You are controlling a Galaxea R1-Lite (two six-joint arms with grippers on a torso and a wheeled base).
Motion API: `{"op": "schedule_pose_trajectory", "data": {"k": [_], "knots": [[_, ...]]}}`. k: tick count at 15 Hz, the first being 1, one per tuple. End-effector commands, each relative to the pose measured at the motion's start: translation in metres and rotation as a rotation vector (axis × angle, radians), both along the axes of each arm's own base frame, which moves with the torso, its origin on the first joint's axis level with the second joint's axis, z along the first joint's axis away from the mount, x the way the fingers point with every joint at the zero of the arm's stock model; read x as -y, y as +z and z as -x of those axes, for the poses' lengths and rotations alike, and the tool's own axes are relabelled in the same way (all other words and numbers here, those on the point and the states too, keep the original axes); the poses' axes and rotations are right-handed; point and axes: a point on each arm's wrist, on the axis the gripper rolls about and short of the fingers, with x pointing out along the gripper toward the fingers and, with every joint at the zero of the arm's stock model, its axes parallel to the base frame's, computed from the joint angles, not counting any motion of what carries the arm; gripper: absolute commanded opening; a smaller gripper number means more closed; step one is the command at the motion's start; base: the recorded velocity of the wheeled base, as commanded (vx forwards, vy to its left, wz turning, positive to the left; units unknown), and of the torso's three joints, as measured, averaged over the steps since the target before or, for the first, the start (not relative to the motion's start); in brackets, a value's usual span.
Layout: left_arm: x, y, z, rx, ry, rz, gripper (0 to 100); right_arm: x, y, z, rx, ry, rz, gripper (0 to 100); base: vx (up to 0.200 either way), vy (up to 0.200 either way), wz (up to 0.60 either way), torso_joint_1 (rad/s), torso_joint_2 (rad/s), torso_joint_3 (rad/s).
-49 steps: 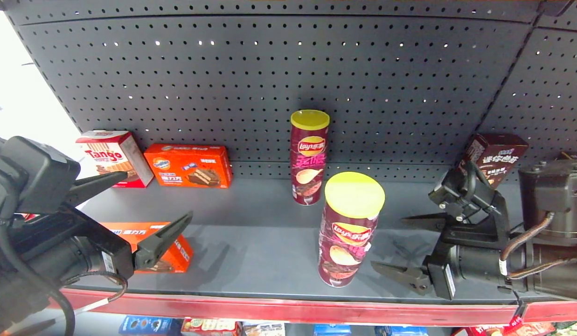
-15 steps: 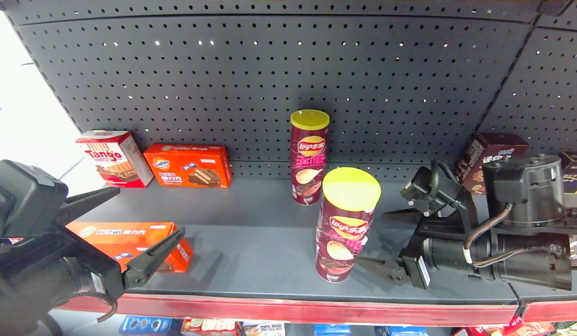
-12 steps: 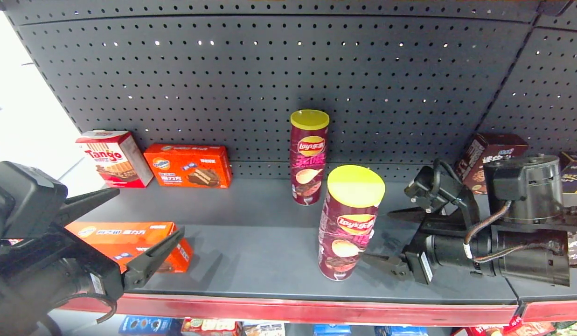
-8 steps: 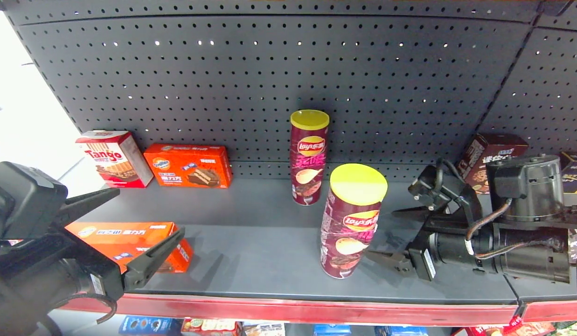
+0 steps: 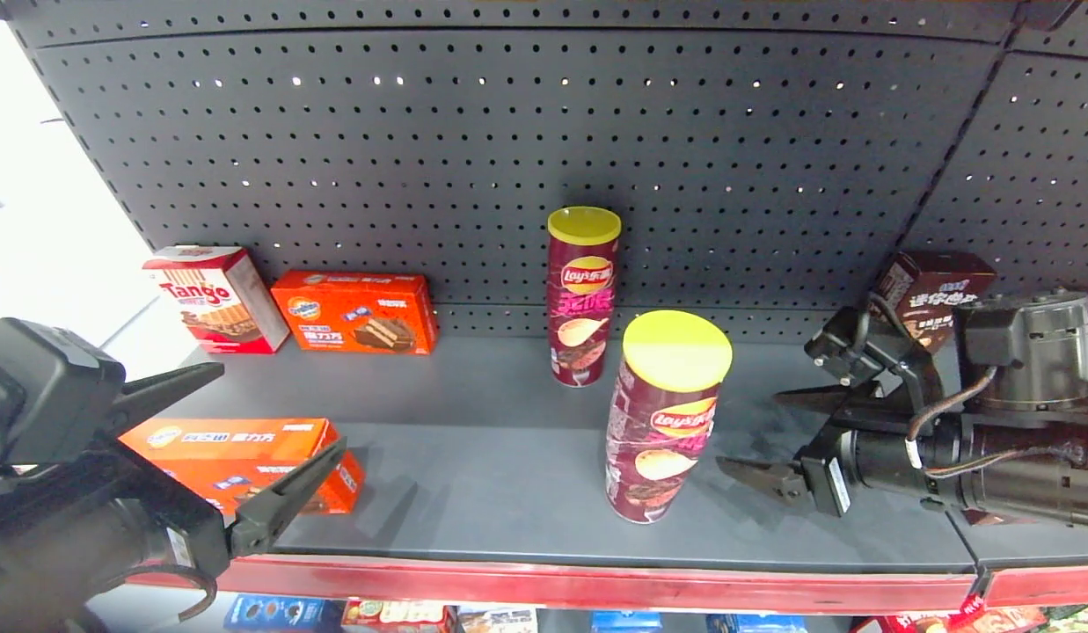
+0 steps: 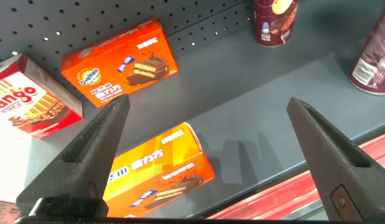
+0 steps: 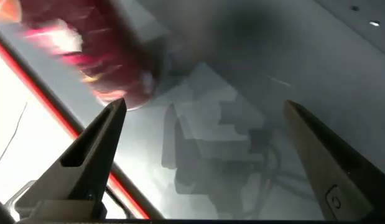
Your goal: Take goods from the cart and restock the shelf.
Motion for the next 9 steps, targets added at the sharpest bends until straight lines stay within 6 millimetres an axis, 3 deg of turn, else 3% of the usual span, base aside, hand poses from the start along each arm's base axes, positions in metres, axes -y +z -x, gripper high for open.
{"op": "schedule_pose_trajectory", "data": {"k": [1, 9], "knots": [[0.0, 0.0, 0.0, 0.001, 0.0, 0.001, 100, 0.0, 0.001, -0.002, 0.005, -0.004, -0.003, 100, 0.0, 0.0, 0.0, 0.0, 0.0, 0.0], [-0.003, 0.0, 0.001, 0.002, 0.013, 0.003, 100, -0.029, -0.007, -0.006, -0.011, 0.073, 0.018, 100, 0.0, 0.0, 0.0, 0.0, 0.0, 0.0]]}}
